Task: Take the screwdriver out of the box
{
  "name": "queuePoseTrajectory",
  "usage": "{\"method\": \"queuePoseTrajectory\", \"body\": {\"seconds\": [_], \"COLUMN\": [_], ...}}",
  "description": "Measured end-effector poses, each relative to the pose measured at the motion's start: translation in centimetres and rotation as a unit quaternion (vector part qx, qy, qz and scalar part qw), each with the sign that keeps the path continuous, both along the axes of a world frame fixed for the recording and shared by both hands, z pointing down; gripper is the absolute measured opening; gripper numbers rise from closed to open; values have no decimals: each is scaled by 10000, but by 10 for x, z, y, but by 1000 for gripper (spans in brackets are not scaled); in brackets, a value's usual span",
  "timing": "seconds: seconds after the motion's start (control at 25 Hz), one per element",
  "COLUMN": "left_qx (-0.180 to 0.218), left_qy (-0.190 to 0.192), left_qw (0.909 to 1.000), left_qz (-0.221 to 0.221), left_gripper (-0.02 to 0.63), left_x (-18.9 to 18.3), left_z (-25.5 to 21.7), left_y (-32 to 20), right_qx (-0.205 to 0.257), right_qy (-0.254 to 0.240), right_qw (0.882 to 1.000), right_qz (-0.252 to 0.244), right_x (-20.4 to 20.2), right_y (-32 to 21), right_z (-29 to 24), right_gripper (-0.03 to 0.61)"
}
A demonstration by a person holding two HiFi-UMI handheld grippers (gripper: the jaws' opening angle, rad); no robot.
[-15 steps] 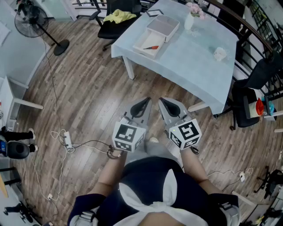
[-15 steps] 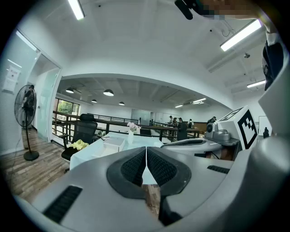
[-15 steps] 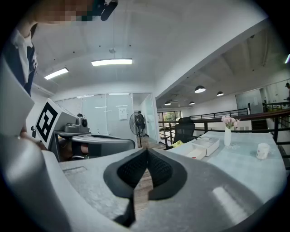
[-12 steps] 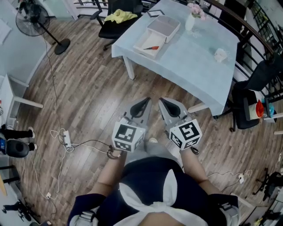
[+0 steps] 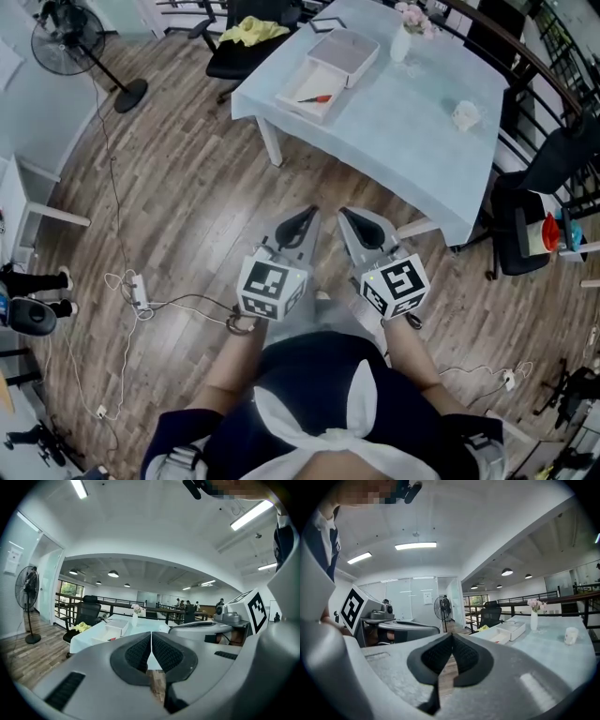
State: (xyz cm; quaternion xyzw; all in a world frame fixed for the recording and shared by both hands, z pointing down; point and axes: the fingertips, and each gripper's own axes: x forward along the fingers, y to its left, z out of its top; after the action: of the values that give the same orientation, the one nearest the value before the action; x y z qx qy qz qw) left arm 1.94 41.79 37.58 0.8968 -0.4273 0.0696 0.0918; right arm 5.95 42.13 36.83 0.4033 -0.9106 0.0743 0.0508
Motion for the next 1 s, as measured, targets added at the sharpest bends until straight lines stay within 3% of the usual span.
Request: {"method": "queuePoseTrajectory", "body": {"seconds": [0.36, 1.0], "left_qx": [-12, -2], "left_qy": [26, 142], "left_qw": [9999, 9996], "left_qz": [122, 255], "left_gripper": [21, 21], "left_x": [5, -37], "left_z": [7, 0], "left_y": [-51, -239], "right_qx": [-66, 37], "right_qy": [124, 291], "right_qw": [9998, 9995], "right_qz": [130, 144], "right_x": [7, -29], "right_y": [-49, -224], "right_z": [12, -4], "right_gripper": [-3, -2]}}
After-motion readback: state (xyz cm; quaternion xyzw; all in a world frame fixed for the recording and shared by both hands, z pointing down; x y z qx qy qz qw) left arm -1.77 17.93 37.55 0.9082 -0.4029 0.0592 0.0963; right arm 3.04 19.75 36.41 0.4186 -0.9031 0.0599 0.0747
